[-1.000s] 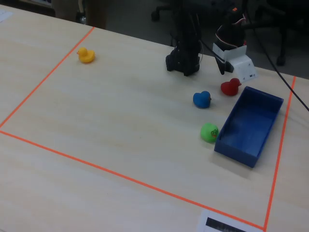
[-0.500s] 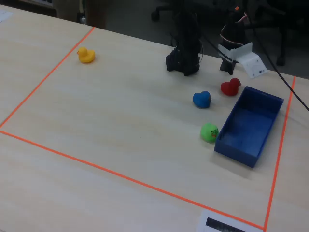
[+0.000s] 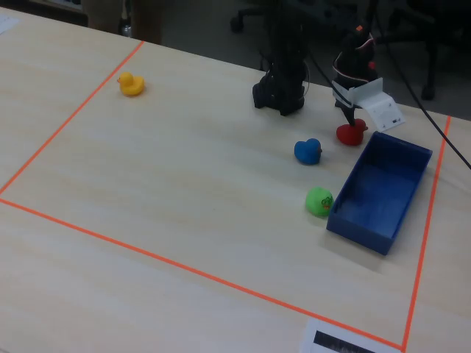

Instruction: Grasp red duck and put it into box.

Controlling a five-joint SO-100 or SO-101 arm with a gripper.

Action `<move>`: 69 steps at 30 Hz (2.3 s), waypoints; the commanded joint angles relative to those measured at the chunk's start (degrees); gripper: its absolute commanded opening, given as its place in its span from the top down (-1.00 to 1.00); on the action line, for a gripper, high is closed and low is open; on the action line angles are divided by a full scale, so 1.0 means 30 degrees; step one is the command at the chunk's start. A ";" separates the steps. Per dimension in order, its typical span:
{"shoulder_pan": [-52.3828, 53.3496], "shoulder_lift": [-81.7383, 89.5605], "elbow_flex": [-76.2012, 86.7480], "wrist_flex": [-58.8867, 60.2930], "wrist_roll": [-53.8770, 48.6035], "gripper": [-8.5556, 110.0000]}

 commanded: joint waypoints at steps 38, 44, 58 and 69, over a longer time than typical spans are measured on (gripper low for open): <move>0.0146 0.0791 0.2783 -0.1758 0.1260 0.28; -0.0059 0.0762 0.3135 -0.2256 0.1934 0.30; -0.0059 0.0469 0.4336 -0.3018 0.2051 0.85; 0.3398 0.1758 -0.5361 0.1904 0.3398 0.85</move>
